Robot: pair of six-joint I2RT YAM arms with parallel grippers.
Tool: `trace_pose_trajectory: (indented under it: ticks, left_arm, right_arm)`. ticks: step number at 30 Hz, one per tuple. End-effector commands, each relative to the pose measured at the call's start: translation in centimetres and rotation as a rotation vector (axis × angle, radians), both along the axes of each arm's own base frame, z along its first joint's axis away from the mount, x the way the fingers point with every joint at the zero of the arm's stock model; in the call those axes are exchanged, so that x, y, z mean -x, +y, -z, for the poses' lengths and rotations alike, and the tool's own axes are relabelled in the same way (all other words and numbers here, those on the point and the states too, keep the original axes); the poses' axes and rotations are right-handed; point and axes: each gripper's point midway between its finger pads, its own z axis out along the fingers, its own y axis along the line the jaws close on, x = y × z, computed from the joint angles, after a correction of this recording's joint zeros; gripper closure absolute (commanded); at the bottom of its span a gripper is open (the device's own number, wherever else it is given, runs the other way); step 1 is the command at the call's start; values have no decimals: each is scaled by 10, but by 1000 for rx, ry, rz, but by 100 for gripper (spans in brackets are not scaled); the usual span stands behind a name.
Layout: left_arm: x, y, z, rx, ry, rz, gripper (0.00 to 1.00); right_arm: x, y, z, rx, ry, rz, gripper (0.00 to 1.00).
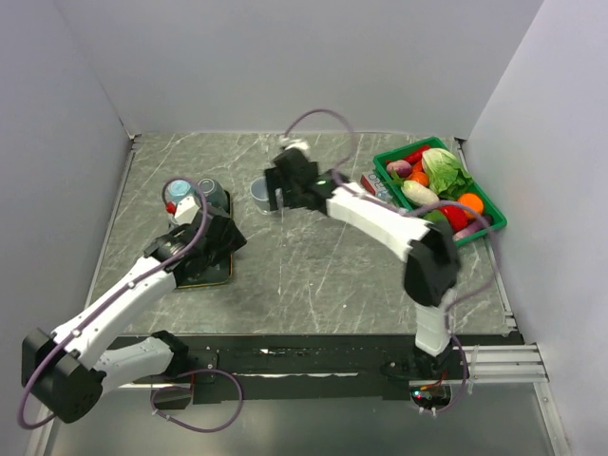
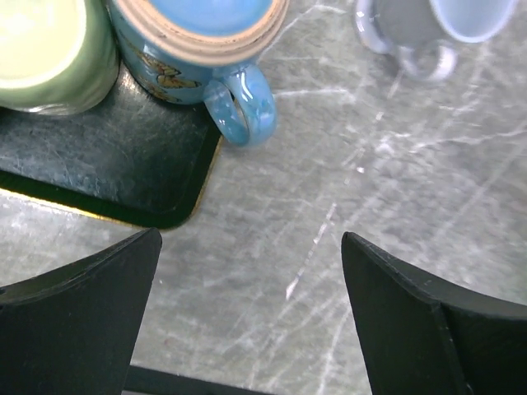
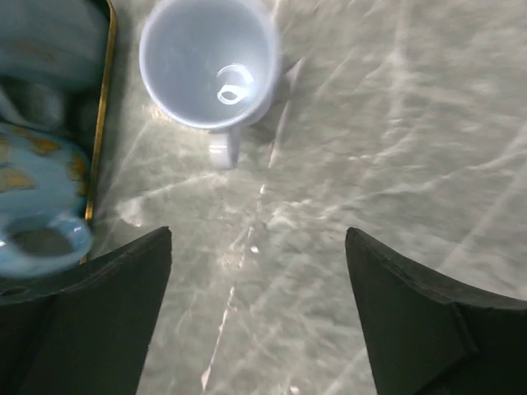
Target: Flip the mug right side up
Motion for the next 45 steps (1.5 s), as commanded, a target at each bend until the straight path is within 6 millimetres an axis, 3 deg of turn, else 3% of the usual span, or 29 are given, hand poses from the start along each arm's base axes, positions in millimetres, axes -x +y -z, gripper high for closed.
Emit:
trace_pose_trajectory:
  ticks: [1, 3, 7, 18, 29, 42, 45]
  left_arm:
    - [-21, 1, -3, -57, -34, -18, 4]
    - [-26, 5, 2, -95, -16, -51, 4]
    - [-37, 7, 2, -107, -22, -108, 4]
    - [-56, 17, 26, -173, -2, -269, 4]
    - [-80, 22, 52, -174, 19, -316, 2]
    - [-90, 22, 62, -170, 46, -228, 40]
    - [-89, 21, 62, -164, 51, -226, 45]
  right_arm:
    - [15, -78, -46, -66, 17, 116, 2]
    - [31, -102, -46, -96, 38, 136, 2]
    - [57, -129, -48, -147, 29, 153, 1]
    - [73, -156, -48, -175, 54, 186, 2]
    - [96, -175, -20, -156, 99, 199, 2]
    - [101, -185, 2, -116, 131, 219, 3]
    - [101, -185, 3, -114, 132, 222, 3]
